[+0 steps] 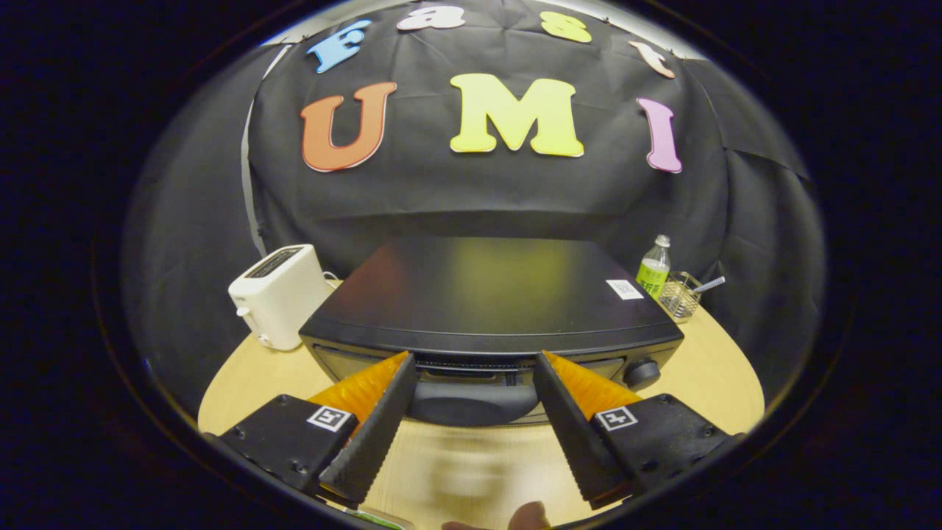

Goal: Open the toaster oven, put the food inside, and close the toaster oven door.

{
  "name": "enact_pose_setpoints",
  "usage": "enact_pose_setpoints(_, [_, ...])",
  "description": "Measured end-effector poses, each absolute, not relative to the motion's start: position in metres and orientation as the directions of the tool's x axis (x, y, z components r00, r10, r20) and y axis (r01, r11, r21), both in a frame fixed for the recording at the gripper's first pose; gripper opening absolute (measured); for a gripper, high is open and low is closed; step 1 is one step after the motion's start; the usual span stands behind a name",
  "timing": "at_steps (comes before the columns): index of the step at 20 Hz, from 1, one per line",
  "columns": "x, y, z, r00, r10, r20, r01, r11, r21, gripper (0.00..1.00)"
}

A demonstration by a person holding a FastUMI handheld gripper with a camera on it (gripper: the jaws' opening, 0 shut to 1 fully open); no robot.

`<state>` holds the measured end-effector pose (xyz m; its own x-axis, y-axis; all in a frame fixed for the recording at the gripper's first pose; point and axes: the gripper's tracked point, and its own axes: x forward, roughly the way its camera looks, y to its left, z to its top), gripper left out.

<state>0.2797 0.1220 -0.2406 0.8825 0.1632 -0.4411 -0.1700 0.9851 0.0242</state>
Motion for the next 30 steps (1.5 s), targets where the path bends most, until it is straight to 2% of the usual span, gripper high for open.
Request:
enact_pose_setpoints(8, [0.219,0.112,-0.270,0.831,0.131,-0.541,-0.150,0.989,0.009,1.00])
enact_pose_setpoints(13, [0.166,0.106,-0.324,0.702,0.141,-0.698,-0.157,0.987,0.041,1.00])
enact_pose_setpoints(18, [0.156,0.094,-0.320,0.697,0.145,-0.702,-0.144,0.988,0.061,1.00])
enact_pose_setpoints(22, [0.136,0.098,-0.294,0.700,0.202,-0.685,-0.184,0.978,0.100,1.00])
enact_pose_setpoints(25, [0.106,0.107,-0.280,0.655,0.283,-0.700,-0.242,0.957,0.161,1.00])
enact_pose_setpoints(28, [0.068,0.114,-0.279,0.554,0.365,-0.748,-0.282,0.928,0.245,1.00])
enact_pose_setpoints(30, [0.044,0.115,-0.284,0.490,0.404,-0.772,-0.262,0.913,0.312,1.00])
